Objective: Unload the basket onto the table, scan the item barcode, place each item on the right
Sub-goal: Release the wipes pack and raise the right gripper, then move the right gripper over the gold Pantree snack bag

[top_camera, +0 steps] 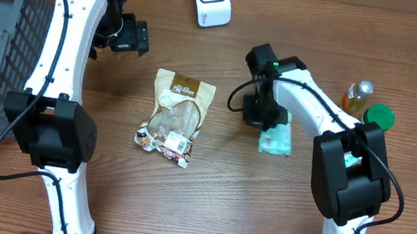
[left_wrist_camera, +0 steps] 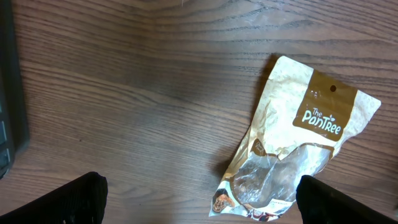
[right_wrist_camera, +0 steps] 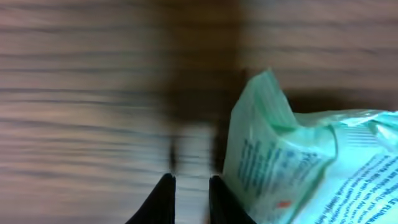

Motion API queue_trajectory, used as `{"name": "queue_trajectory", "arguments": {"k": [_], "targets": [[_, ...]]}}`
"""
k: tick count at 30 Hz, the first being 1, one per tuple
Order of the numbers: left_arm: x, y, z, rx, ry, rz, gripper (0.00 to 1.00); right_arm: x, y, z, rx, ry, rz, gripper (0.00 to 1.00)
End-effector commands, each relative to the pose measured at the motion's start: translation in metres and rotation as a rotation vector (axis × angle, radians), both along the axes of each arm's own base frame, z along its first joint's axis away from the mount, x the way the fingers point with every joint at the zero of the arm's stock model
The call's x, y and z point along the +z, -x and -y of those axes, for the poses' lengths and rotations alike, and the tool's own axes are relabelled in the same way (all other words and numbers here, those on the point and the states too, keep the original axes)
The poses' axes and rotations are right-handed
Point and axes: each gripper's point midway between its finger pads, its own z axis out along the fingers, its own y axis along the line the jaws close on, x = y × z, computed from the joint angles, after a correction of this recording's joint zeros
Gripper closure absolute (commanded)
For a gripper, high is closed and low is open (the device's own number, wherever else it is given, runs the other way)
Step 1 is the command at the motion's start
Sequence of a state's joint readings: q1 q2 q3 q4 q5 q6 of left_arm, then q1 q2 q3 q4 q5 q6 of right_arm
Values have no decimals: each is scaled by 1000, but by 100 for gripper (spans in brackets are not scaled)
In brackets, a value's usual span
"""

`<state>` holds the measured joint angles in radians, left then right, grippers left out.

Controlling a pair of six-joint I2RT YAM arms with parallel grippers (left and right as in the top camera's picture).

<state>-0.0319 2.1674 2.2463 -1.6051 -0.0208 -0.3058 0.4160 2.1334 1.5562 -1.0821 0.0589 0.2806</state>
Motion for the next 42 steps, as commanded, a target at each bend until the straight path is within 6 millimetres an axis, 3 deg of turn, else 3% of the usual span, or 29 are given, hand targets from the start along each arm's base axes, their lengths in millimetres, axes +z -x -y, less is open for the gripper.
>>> {"name": "queue_trajectory", "arguments": {"k": [1,10,11,13,15,19,22,31,33,39,42], "targets": [[9,-1,-2,-11,-12,26,0,-3,-4,43,-27,188,28,83],[9,-1,-2,-11,-12,26,0,2,4,110,-137,297,-48,77],[9,-1,-2,-11,-12,26,0,2,5,117,-165,285,-64,72],[9,-1,-2,-11,-12,26,0,0,8,118,-178,239,-93,59],[9,-1,-2,-11,-12,26,0,-3,10,111,-165,156,-120,59],[9,-1,-2,-11,-12,26,1,-7,6,88,-181,6,-127,58],[9,-1,-2,-11,-12,26,1,-7,2,59,-174,-126,-126,59],[9,-1,-2,-11,-12,26,0,12,-12,-53,-38,-539,-68,58],[9,-1,-2,-11,-12,26,1,18,-14,-79,15,-612,-44,54],[9,-1,-2,-11,-12,26,1,23,-8,-134,147,-651,28,48],[9,-1,-2,-11,-12,26,0,17,-8,-144,125,-573,71,47]]}}
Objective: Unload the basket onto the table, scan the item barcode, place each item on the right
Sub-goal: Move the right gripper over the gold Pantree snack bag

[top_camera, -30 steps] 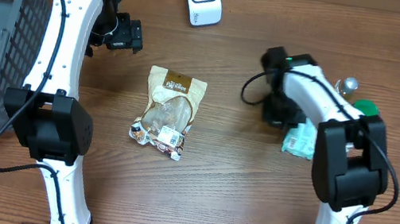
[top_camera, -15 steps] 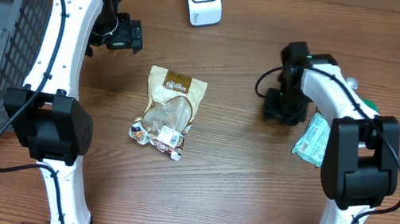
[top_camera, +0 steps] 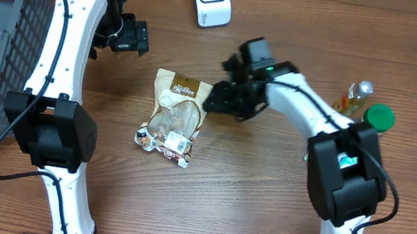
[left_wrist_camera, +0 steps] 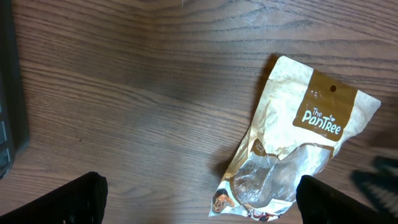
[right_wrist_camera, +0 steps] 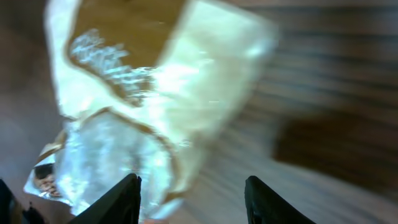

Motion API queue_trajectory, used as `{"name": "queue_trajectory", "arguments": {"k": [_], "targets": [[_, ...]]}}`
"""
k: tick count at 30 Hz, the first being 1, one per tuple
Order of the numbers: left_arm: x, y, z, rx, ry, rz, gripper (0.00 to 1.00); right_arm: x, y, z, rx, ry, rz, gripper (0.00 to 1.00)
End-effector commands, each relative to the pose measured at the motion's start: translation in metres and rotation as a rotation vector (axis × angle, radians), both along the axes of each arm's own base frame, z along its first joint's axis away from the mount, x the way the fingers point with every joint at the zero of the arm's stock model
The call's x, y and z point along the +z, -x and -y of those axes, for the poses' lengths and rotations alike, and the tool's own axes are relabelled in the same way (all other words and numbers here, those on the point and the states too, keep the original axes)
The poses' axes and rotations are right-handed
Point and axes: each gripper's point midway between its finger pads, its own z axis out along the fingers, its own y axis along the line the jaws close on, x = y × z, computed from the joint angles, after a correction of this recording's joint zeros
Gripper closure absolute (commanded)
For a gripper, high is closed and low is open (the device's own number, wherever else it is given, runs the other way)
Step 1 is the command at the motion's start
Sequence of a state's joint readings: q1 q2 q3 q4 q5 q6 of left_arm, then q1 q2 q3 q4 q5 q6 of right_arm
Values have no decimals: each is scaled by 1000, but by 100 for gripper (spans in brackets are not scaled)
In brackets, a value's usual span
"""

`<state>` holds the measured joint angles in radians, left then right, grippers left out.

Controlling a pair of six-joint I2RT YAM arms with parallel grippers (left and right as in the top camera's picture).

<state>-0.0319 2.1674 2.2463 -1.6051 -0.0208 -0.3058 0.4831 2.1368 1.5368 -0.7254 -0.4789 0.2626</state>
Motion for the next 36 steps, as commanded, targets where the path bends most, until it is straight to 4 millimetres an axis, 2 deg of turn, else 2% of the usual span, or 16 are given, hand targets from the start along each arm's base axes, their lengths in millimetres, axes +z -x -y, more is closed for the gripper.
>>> {"name": "queue_trajectory", "arguments": {"k": [1,7,11,15,25,27,28,29,33,36], "targets": [[9,-1,-2,-11,-12,26,1,-10,4,-9,-47,79,15,46],[9,-1,-2,-12,-12,26,0,-14,6,-28,-145,164,74,41],[9,-1,-2,-11,-12,26,0,-15,-3,-31,-257,236,154,37],[9,-1,-2,-12,-12,26,0,-12,-14,-36,-285,272,261,23],[9,-1,-2,-11,-12,26,0,-19,-6,-29,-275,310,229,14],[9,-1,-2,-11,-12,26,0,-21,-3,-27,-272,322,216,8],[9,-1,-2,-11,-12,26,0,-22,-1,-25,-269,329,207,1],[9,-1,-2,-11,-12,26,0,-23,1,-23,-266,338,200,0],[9,-1,-2,-11,-12,26,0,-24,5,-19,-263,354,185,0],[9,-1,-2,-11,-12,26,0,-16,-3,-29,-254,309,217,0]]}}
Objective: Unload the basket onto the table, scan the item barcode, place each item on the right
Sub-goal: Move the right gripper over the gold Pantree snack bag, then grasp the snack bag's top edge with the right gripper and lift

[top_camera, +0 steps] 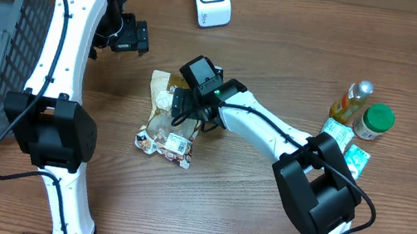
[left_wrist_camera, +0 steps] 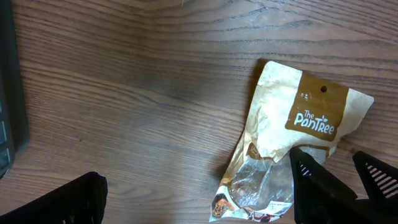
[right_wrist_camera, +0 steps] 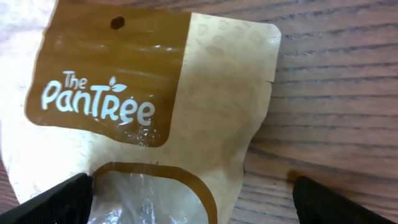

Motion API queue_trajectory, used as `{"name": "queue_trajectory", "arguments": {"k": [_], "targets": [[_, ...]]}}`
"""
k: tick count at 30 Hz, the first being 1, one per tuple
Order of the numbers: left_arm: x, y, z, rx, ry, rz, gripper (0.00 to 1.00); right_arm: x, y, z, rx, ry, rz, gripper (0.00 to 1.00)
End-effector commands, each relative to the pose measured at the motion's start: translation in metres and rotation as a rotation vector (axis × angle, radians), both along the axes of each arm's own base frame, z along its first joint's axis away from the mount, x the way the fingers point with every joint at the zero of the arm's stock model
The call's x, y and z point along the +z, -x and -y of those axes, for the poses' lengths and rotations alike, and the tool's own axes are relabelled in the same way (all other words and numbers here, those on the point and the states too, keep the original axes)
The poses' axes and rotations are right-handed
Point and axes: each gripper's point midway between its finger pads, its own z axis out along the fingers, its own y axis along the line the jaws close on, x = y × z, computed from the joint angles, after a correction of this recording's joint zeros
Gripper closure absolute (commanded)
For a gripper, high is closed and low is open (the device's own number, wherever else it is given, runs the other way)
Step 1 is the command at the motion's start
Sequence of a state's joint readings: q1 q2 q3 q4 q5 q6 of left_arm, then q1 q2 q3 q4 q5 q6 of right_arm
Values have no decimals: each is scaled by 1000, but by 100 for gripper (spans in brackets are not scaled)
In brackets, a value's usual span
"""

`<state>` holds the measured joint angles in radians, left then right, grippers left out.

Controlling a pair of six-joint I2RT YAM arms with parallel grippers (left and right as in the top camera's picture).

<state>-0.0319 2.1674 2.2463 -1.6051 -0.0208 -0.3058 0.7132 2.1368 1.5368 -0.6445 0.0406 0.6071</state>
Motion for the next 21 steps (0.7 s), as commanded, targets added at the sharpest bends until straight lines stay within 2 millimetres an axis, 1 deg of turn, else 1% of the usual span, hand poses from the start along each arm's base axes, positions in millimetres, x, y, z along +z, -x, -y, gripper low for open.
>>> {"name": "queue_trajectory", "arguments": {"k": [1,4,5,6,7,10,11,13,14,18,21], "targets": [[9,-1,-2,-11,-12,26,0,3,-5,-9,55,-27,21,0],[9,-1,-2,-11,-12,26,0,26,-10,-38,186,-127,54,0],[9,-1,-2,-11,-12,26,0,33,-13,-43,191,-147,66,2],[9,-1,-2,-11,-12,26,1,42,-19,-48,193,-166,90,7],[9,-1,-2,-12,-12,26,0,46,-22,-51,194,-178,107,12],[9,-1,-2,-11,-12,26,0,54,-32,-59,195,-213,158,52],[9,-1,-2,-11,-12,26,1,54,-34,-61,196,-218,166,64],[9,-1,-2,-11,-12,26,0,54,-38,-64,196,-231,184,79],[9,-1,-2,-11,-12,26,0,53,-39,-65,196,-233,187,82],[9,-1,-2,-11,-12,26,0,40,-41,-67,197,-231,182,87],[9,-1,-2,-11,-12,26,0,22,-40,-66,196,-212,156,87]]}}
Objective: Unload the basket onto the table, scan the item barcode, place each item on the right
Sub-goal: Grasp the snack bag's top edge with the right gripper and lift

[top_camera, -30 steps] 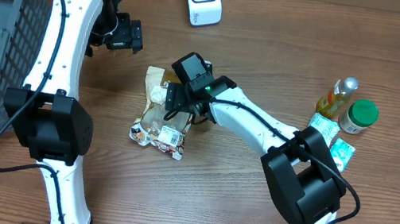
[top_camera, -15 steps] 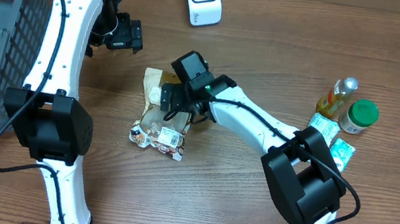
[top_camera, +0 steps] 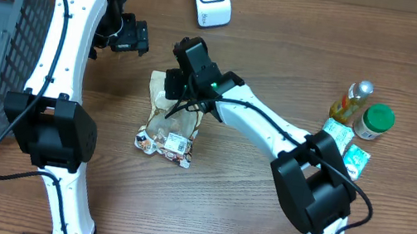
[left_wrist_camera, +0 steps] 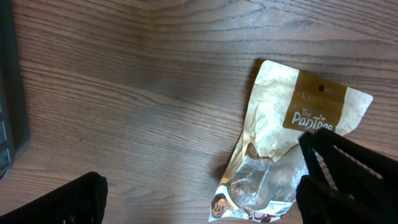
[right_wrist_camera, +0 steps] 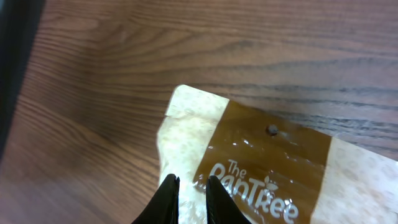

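Observation:
A tan and brown PanTree snack bag (top_camera: 174, 127) lies flat mid-table with a white barcode sticker (top_camera: 175, 139) near its lower end. The bag also shows in the left wrist view (left_wrist_camera: 273, 137) and the right wrist view (right_wrist_camera: 273, 168). My right gripper (top_camera: 176, 91) is down on the bag's upper left corner. Its fingertips (right_wrist_camera: 168, 196) stand close together with bag film between them (right_wrist_camera: 189, 199). My left gripper (top_camera: 132, 36) hangs wide open above bare wood left of the bag (left_wrist_camera: 199, 211). The white scanner stands at the back.
A grey mesh basket fills the far left. At the right edge stand a small bottle (top_camera: 355, 101) and a green-lidded jar (top_camera: 377, 120), with a green packet (top_camera: 350, 158) lying in front of them.
My right gripper was wide open over the bag's brown label. Now it sits at the bag's upper left corner with its fingers closed on the film. The left arm is unchanged.
My right gripper was at the green packet on the right side with its fingers close together. Then it was open near the snack bag's right edge, with the packet left behind. After that it hovered wide open over the label, and now it pinches the bag's corner.

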Motion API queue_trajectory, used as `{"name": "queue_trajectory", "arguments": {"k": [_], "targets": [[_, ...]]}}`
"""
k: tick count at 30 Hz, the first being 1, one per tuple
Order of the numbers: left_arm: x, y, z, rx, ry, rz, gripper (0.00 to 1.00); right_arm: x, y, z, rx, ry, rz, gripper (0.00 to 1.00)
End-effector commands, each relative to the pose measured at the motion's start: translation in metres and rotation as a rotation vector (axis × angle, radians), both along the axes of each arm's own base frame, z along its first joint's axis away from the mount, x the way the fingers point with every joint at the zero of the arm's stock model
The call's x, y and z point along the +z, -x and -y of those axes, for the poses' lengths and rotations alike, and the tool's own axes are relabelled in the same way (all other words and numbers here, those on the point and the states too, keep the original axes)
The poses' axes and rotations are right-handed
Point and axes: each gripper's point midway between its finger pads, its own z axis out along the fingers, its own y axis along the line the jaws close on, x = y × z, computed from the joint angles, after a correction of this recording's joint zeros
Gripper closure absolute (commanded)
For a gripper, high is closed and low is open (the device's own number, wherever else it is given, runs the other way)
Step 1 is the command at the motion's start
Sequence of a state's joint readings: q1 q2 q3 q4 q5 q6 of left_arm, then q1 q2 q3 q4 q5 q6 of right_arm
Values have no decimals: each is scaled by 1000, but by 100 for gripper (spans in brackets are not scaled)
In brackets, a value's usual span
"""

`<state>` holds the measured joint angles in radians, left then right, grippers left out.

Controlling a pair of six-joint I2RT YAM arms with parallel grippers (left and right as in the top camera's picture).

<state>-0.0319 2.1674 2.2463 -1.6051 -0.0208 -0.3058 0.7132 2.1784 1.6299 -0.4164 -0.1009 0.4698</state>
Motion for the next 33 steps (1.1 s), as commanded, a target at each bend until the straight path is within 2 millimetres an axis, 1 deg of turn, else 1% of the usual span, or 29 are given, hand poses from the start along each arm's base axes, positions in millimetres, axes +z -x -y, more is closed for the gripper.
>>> {"name": "queue_trajectory", "arguments": {"k": [1,3,4,6,9,12,15,17,19,21,22,24,26,29,30,33], "targets": [[9,-1,-2,-11,-12,26,0,-27,0,0,7,29,-33,87],[9,-1,-2,-11,-12,26,0,-39,0,6,-4,59,-50,87],[9,-1,-2,-11,-12,26,1,-44,-1,11,-17,79,-54,89],[9,-1,-2,-11,-12,26,0,-50,-5,31,-63,143,-60,96],[9,-1,-2,-12,-12,26,0,-44,-13,62,-125,209,-77,96],[9,-1,-2,-11,-12,26,0,-32,-17,104,-197,270,-120,92],[9,-1,-2,-11,-12,26,1,-27,-9,147,-253,329,-211,92],[9,-1,-2,-11,-12,26,0,-32,6,177,-283,390,-307,92],[9,-1,-2,-11,-12,26,0,-35,17,194,-299,424,-377,91],[9,-1,-2,-11,-12,26,0,-35,24,204,-308,439,-421,91],[9,-1,-2,-11,-12,26,0,-33,26,205,-308,425,-433,93],[9,-1,-2,-11,-12,26,0,-27,24,197,-297,372,-442,95],[9,-1,-2,-11,-12,26,0,-15,20,179,-266,285,-444,96],[9,-1,-2,-11,-12,26,0,2,9,143,-166,140,-404,96],[9,-1,-2,-11,-12,26,0,8,2,129,-128,88,-367,96],[9,-1,-2,-11,-12,26,1,17,-16,104,-92,18,-262,96]]}}
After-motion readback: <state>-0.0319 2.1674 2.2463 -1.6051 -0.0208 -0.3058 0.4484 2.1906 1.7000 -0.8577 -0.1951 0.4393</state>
